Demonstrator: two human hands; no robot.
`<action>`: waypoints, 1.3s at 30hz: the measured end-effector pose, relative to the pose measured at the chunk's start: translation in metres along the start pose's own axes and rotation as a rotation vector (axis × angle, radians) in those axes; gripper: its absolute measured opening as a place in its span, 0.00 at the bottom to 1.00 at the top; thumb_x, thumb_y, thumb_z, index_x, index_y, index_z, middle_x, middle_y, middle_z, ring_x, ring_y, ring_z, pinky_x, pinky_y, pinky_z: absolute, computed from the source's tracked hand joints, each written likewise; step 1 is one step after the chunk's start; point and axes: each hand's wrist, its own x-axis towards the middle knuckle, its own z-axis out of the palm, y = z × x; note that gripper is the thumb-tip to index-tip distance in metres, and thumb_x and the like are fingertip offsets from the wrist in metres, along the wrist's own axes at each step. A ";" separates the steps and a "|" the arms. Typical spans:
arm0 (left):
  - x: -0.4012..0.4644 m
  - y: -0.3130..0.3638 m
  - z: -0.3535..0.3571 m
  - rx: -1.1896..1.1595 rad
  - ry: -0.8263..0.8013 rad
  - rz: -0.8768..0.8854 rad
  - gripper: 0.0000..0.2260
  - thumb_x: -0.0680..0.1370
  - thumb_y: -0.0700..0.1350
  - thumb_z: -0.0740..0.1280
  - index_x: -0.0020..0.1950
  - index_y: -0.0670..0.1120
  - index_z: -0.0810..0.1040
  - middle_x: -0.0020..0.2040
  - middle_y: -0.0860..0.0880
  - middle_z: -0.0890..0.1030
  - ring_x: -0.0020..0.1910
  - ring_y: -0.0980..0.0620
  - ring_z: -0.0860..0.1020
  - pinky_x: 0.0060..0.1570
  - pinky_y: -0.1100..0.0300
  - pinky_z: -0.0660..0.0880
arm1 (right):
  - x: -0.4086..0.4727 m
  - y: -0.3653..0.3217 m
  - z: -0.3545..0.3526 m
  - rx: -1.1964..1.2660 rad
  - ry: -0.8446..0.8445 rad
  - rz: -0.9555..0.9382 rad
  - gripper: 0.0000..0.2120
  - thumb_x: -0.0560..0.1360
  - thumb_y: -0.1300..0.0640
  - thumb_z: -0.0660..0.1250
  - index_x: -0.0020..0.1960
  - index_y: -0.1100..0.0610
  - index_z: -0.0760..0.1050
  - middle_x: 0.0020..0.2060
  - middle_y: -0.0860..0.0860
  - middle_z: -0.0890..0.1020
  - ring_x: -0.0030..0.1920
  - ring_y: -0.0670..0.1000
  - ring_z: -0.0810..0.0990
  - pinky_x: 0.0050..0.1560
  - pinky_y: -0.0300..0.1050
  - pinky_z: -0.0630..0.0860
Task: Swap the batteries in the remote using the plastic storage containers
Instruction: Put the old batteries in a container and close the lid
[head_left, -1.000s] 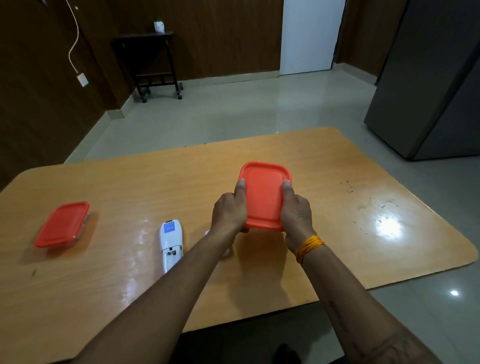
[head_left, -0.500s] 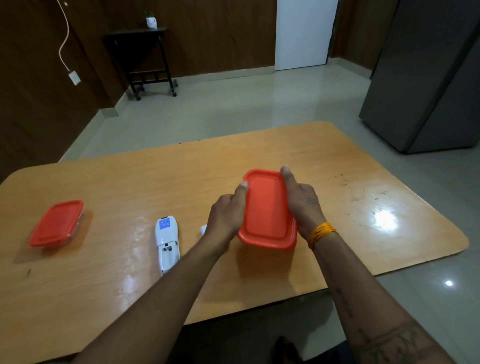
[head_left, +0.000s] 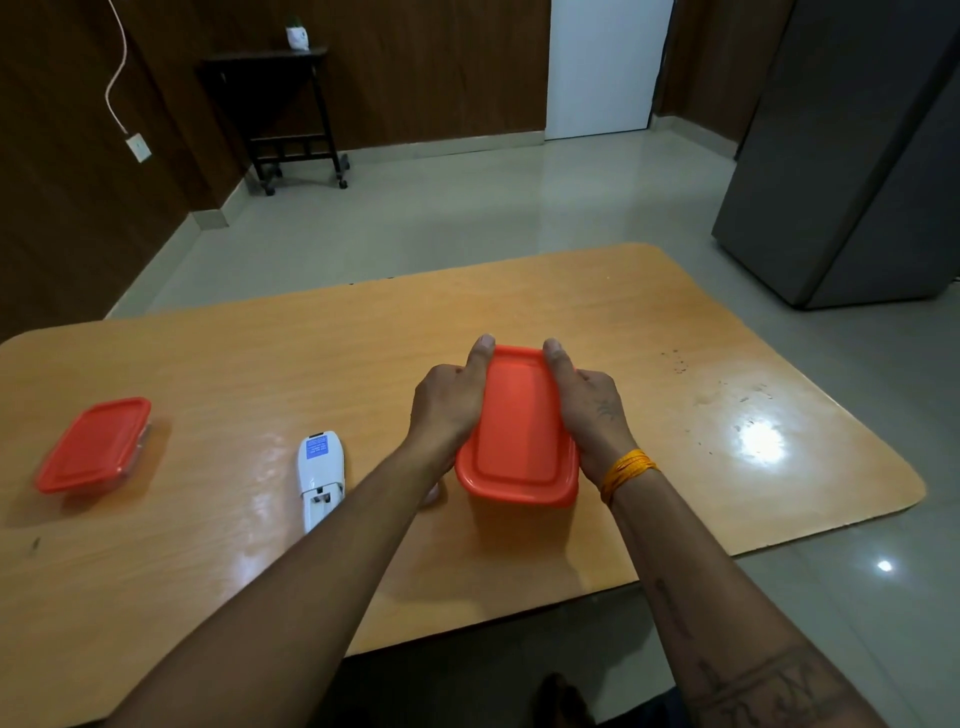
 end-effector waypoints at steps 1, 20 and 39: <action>0.002 0.001 0.000 -0.012 0.020 0.000 0.32 0.78 0.74 0.57 0.31 0.47 0.74 0.31 0.49 0.77 0.33 0.45 0.76 0.38 0.53 0.70 | 0.000 0.000 -0.001 -0.004 0.001 0.004 0.44 0.65 0.19 0.64 0.42 0.63 0.79 0.38 0.54 0.83 0.39 0.56 0.81 0.42 0.53 0.76; -0.020 -0.012 0.053 -0.446 0.044 0.015 0.09 0.73 0.50 0.76 0.43 0.45 0.86 0.42 0.45 0.88 0.47 0.42 0.87 0.55 0.42 0.84 | 0.011 -0.001 -0.052 0.195 0.268 0.042 0.10 0.72 0.49 0.75 0.37 0.55 0.82 0.40 0.53 0.84 0.45 0.59 0.82 0.47 0.59 0.83; 0.176 0.057 0.217 -0.344 -0.218 0.214 0.29 0.67 0.51 0.77 0.67 0.44 0.83 0.58 0.49 0.87 0.58 0.50 0.85 0.65 0.45 0.80 | 0.230 -0.014 -0.137 0.115 0.343 -0.197 0.20 0.76 0.58 0.74 0.67 0.59 0.79 0.59 0.56 0.84 0.61 0.56 0.83 0.63 0.56 0.82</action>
